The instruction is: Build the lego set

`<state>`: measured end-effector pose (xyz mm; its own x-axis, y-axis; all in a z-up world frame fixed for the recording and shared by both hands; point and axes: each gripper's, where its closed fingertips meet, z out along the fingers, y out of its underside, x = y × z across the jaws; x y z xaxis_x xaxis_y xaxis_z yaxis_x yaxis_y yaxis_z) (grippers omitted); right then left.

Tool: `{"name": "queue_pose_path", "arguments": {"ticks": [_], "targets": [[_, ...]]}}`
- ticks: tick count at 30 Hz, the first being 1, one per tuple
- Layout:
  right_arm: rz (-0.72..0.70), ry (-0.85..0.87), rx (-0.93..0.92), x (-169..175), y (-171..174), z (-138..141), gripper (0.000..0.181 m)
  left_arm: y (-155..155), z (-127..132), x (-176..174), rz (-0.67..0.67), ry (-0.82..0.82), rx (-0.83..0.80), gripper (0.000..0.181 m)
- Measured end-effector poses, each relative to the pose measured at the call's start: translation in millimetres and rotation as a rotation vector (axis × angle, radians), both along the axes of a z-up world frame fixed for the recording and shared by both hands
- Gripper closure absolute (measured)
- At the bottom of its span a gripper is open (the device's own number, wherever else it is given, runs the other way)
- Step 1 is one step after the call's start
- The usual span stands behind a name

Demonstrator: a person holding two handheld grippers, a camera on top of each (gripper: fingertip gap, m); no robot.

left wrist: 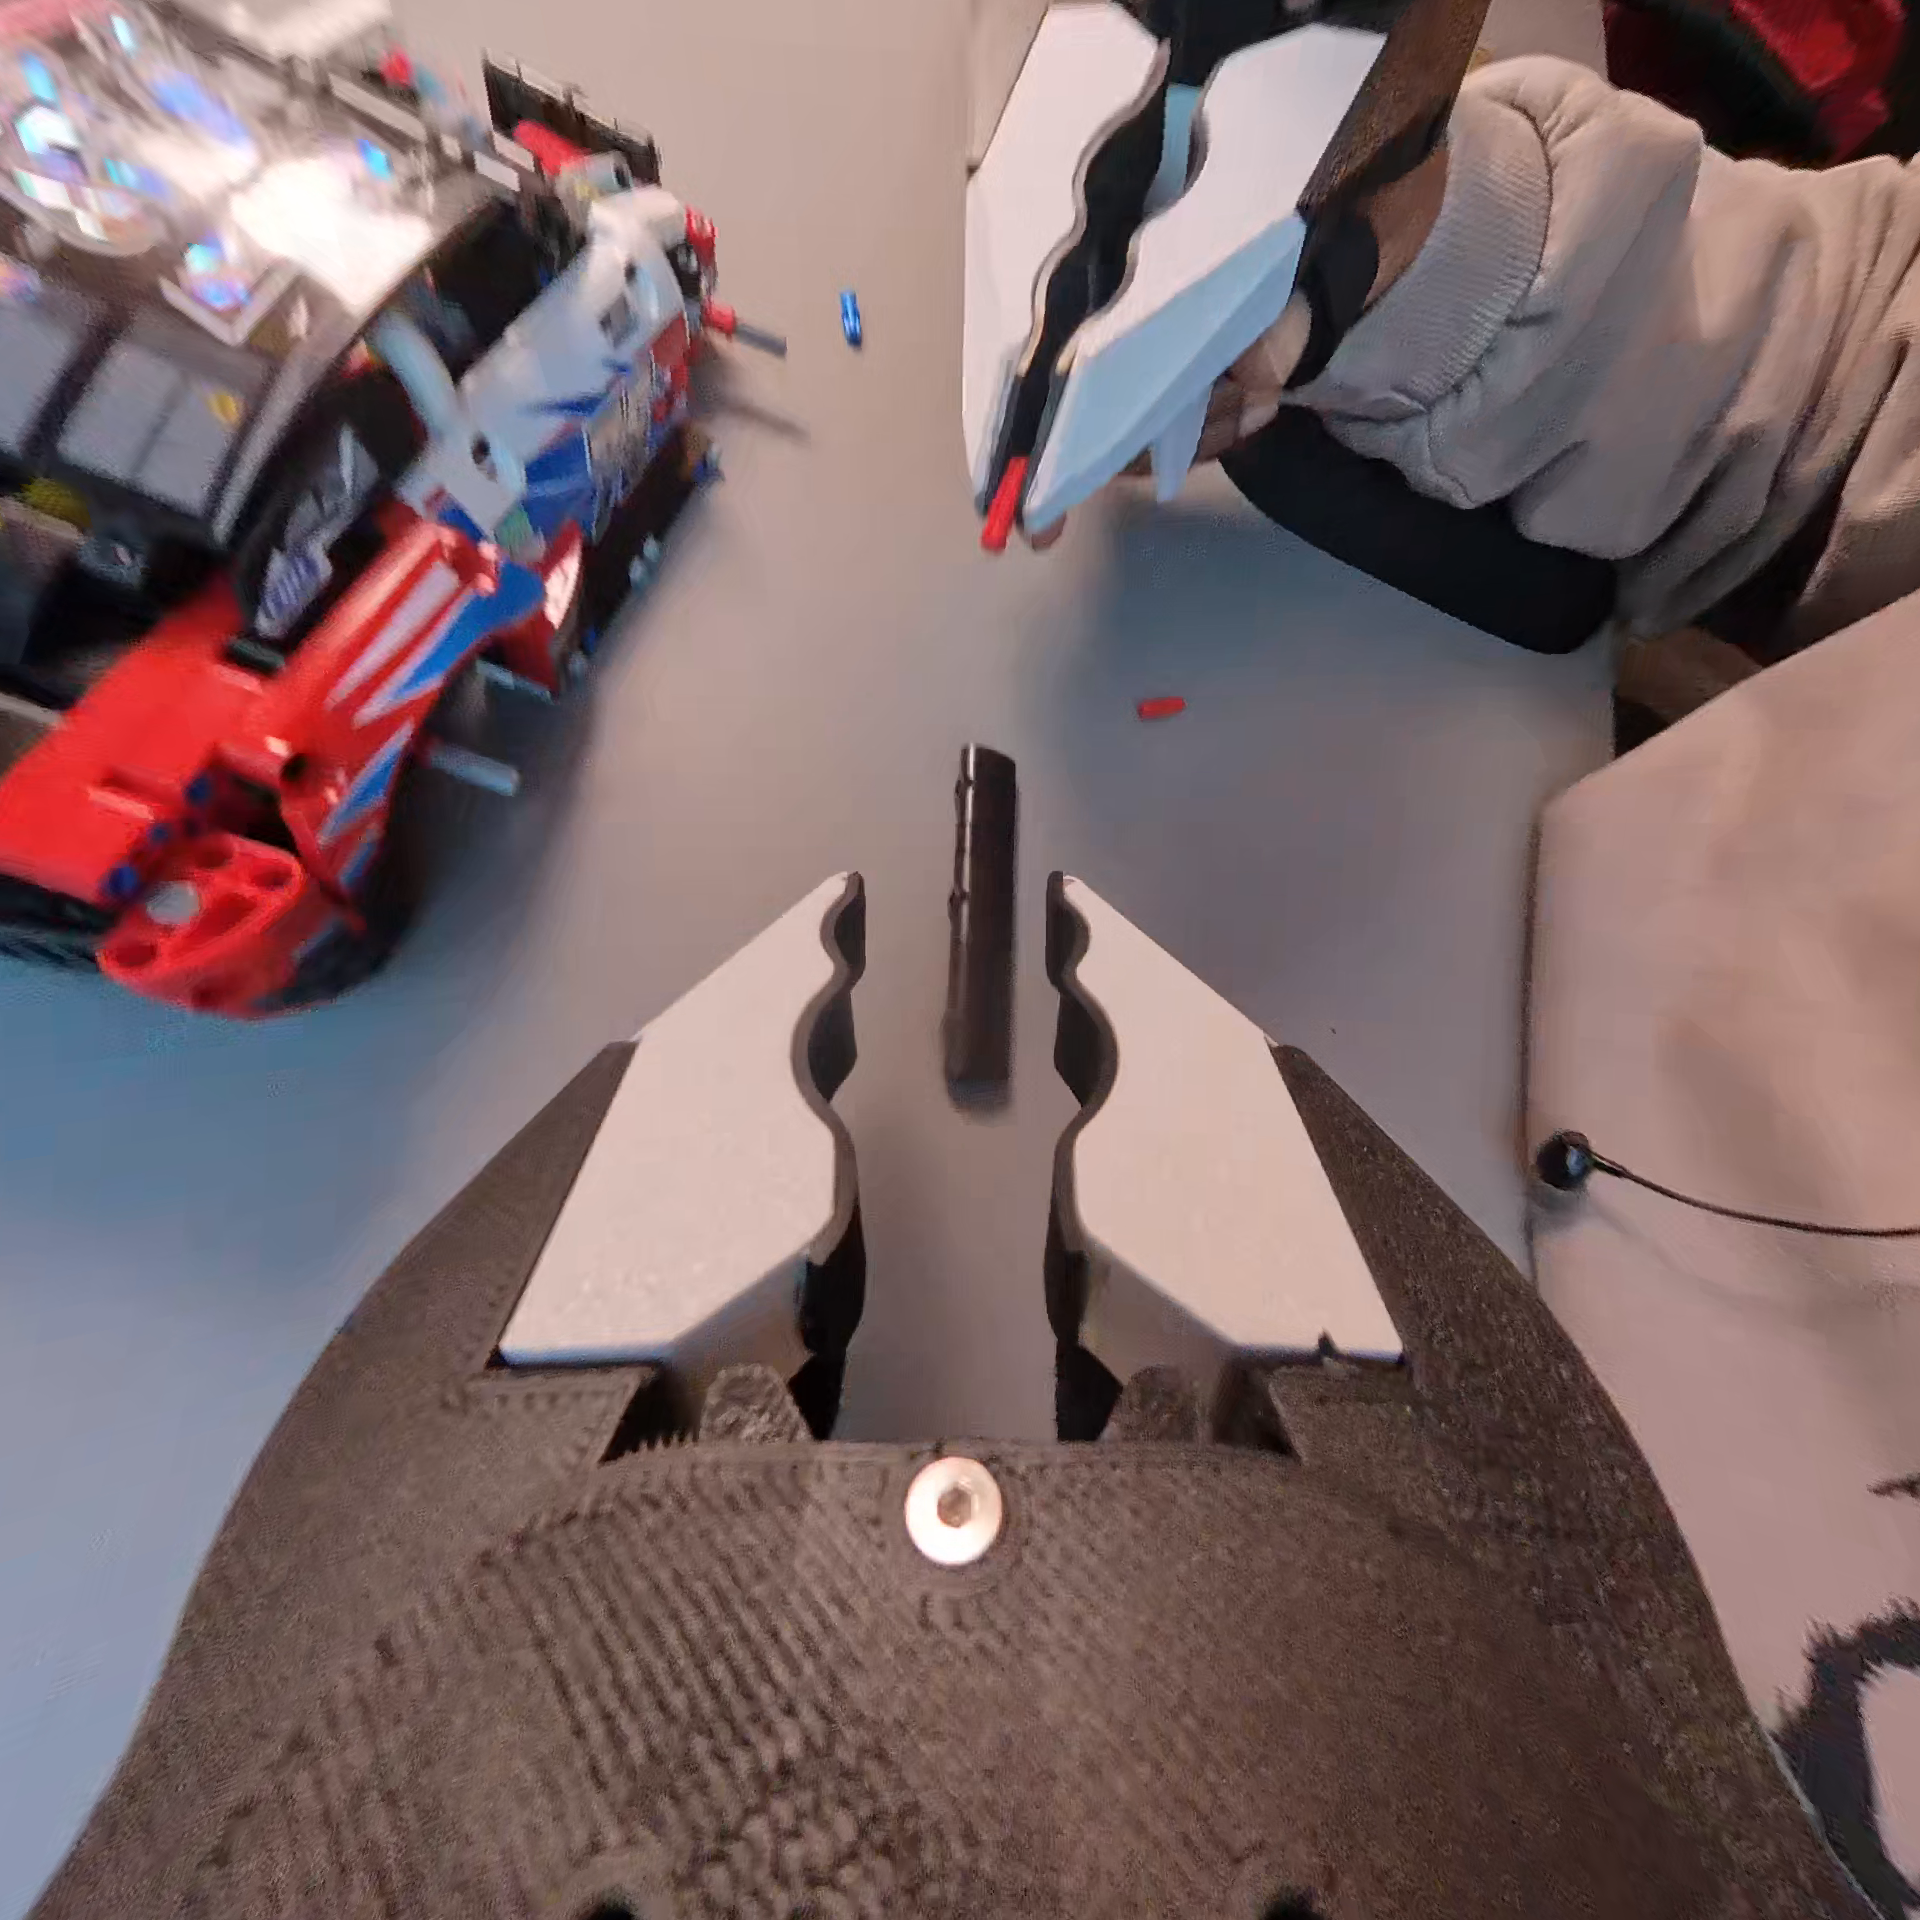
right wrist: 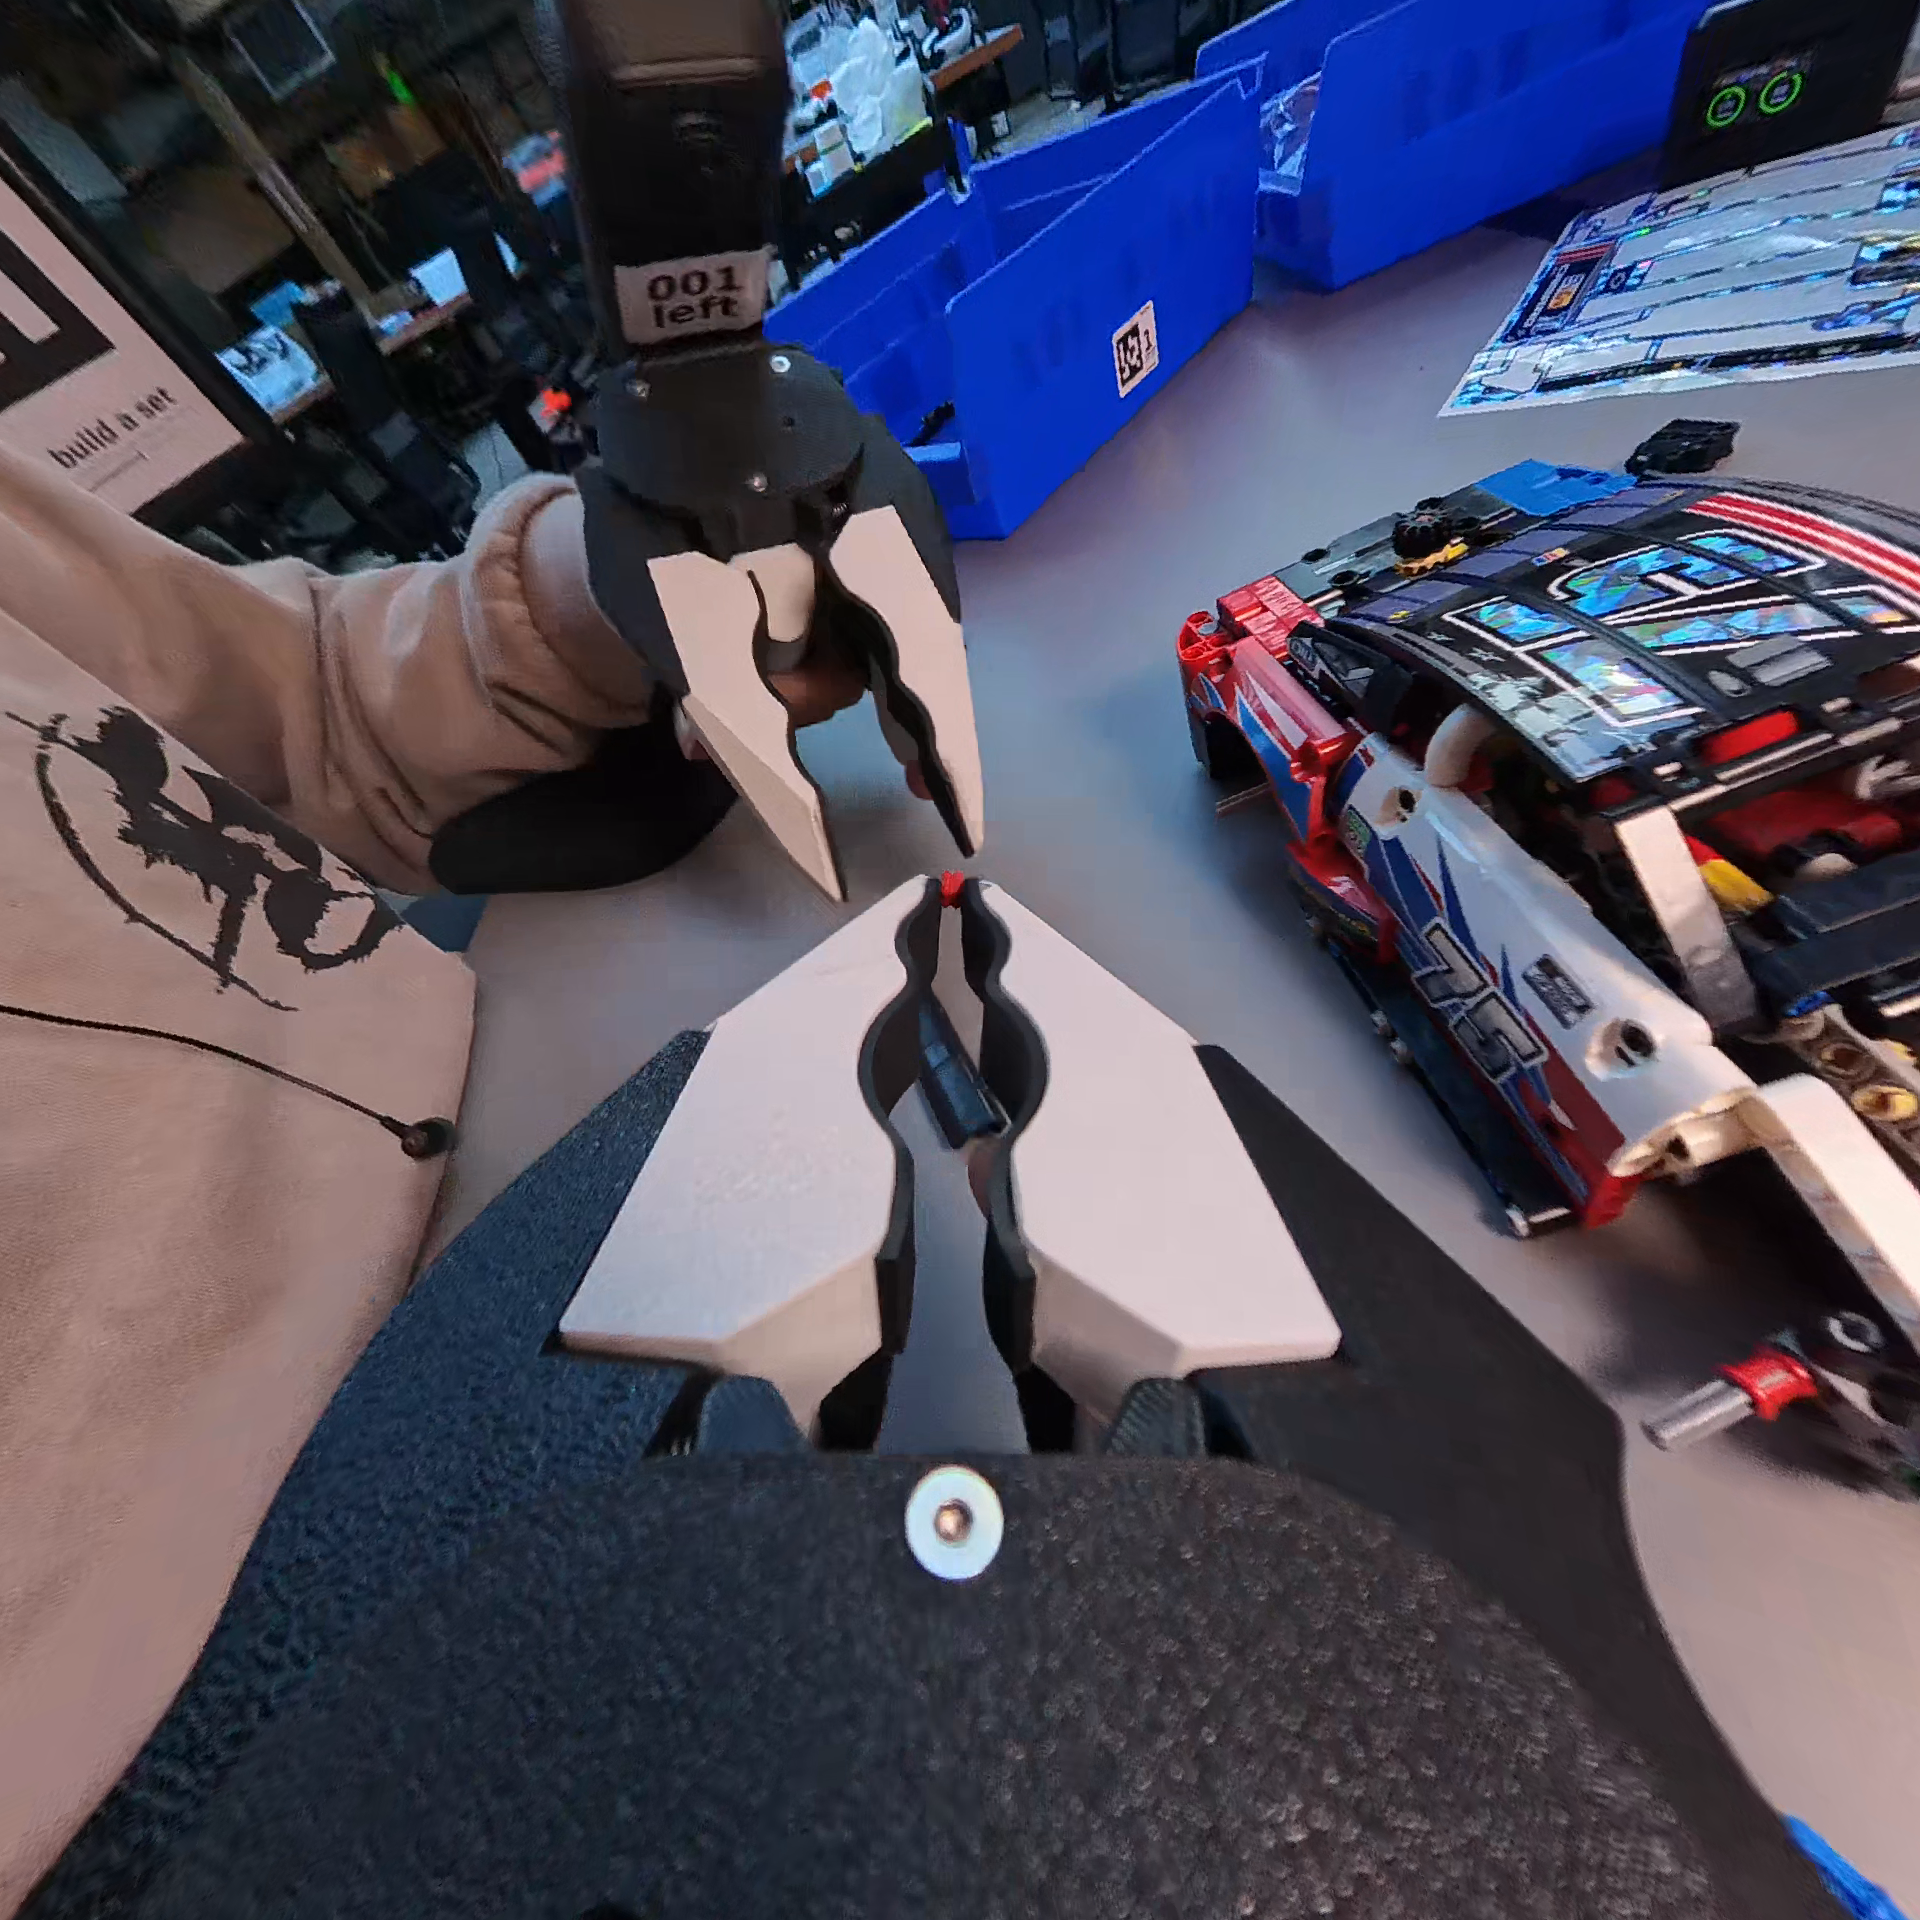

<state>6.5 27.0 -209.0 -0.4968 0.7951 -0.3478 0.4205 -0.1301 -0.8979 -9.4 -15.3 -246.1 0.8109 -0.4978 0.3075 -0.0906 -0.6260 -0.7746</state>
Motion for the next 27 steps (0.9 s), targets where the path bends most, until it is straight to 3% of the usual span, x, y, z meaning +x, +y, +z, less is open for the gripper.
{"name": "queue_pose_path", "arguments": {"ticks": [1,6,12,19,24,27], "targets": [[-0.001,-0.003,0.031,2,2,-1,0.180,-8,-5,-4,0.004,-0.022,-0.050,0.148],[0.020,-0.033,0.163,7,2,-12,0.180,-27,-31,-8,0.030,0.064,-0.139,0.156],[0.109,-0.082,0.220,14,-18,-26,0.180,-22,-39,2,-0.025,0.251,-0.115,0.171],[0.168,-0.132,0.386,21,-34,-46,0.180,-12,-33,14,-0.092,0.378,0.077,0.174],[0.181,-0.160,0.473,23,-36,-59,0.180,-8,-29,24,-0.117,0.368,0.157,0.175],[0.205,-0.159,0.485,27,-39,-60,0.180,-9,-26,31,-0.120,0.264,0.158,0.176]]}}
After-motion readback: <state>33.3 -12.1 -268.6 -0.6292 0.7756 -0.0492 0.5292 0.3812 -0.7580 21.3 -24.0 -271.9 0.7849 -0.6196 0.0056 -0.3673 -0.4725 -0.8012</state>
